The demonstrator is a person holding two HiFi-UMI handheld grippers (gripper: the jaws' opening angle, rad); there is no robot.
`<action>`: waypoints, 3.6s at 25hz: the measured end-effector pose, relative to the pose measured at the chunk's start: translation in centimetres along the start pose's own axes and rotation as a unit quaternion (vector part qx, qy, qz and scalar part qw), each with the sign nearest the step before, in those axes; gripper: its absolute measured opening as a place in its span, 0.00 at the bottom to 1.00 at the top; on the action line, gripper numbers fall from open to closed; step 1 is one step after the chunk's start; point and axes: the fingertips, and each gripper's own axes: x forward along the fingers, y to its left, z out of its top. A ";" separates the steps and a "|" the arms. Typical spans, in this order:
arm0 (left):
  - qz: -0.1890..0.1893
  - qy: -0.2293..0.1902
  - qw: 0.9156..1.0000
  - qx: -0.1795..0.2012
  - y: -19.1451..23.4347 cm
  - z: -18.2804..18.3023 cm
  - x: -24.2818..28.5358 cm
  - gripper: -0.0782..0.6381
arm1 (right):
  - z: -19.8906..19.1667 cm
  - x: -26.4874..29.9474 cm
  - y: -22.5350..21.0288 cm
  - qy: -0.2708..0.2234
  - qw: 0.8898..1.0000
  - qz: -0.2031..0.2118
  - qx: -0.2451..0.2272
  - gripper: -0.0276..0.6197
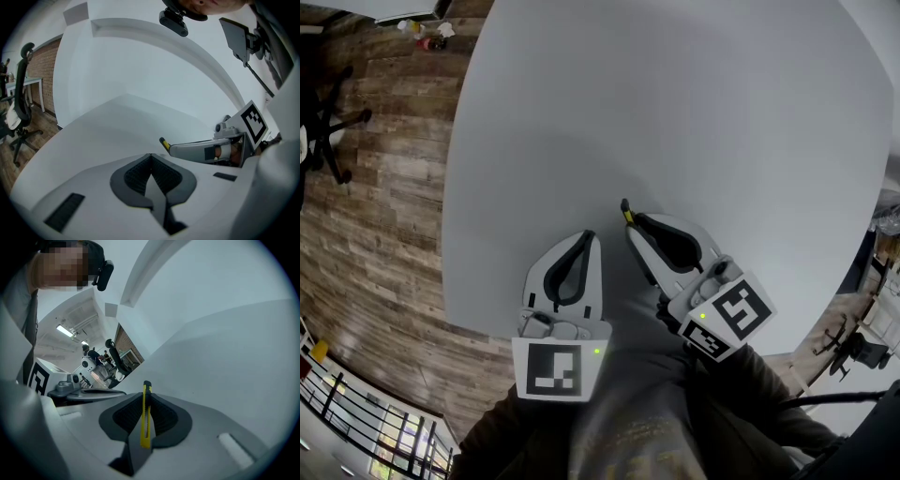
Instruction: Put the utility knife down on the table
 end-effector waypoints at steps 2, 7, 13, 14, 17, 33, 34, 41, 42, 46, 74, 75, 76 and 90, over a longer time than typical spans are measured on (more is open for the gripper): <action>0.000 -0.001 1.000 -0.001 -0.1 0.1 0.0 0.11 | 0.1 -0.1 0.1 0.000 1.000 0.000 0.001 0.12; 0.000 0.000 1.000 0.001 -0.1 -0.2 0.0 0.11 | -0.2 0.0 0.1 -0.002 1.000 0.004 0.002 0.12; 0.001 -0.001 1.000 0.001 -0.1 -0.1 0.1 0.11 | -0.2 0.1 0.0 0.000 1.000 0.004 0.002 0.13; 0.001 -0.001 1.000 0.001 -0.1 -0.1 0.1 0.11 | -0.2 0.1 0.0 0.000 1.000 0.004 0.002 0.13; 0.002 -0.002 1.000 0.000 0.0 0.0 0.0 0.11 | -0.1 0.2 0.0 0.001 1.000 0.002 0.000 0.13; 0.006 -0.016 1.000 0.006 0.0 0.8 -0.8 0.11 | 0.7 0.0 0.8 -0.007 1.000 -0.001 -0.014 0.07; 0.006 -0.018 1.000 0.009 -0.2 1.0 -0.9 0.11 | 0.9 -0.1 0.9 -0.008 1.000 -0.001 -0.015 0.06; 0.002 -0.038 0.999 0.024 -2.1 2.2 -2.3 0.11 | 2.0 -2.2 2.4 -0.028 0.999 0.005 -0.029 0.05; 0.000 -0.041 0.999 0.027 -2.4 2.3 -2.6 0.11 | 2.0 -2.5 2.6 -0.031 0.999 0.006 -0.031 0.05; -0.003 -0.054 0.998 0.041 -3.9 2.8 -3.7 0.11 | 2.4 -4.0 3.8 -0.048 0.998 0.009 -0.041 0.05; 0.013 -0.119 0.987 0.106 -13.2 6.5 -8.0 0.11 | 5.0 -14.1 6.1 -0.107 0.989 0.029 -0.101 0.05; 0.013 -0.118 0.987 0.105 -13.3 6.4 -8.0 0.11 | 5.0 -14.1 6.1 -0.104 0.989 0.030 -0.105 0.05; 0.013 -0.117 0.988 0.104 -13.4 6.4 -7.9 0.11 | 4.9 -14.2 6.1 -0.102 0.988 0.031 -0.109 0.04; 0.023 -0.132 0.986 0.101 -13.0 6.5 -8.1 0.11 | 4.6 -14.0 6.3 -0.109 0.988 0.032 -0.107 0.04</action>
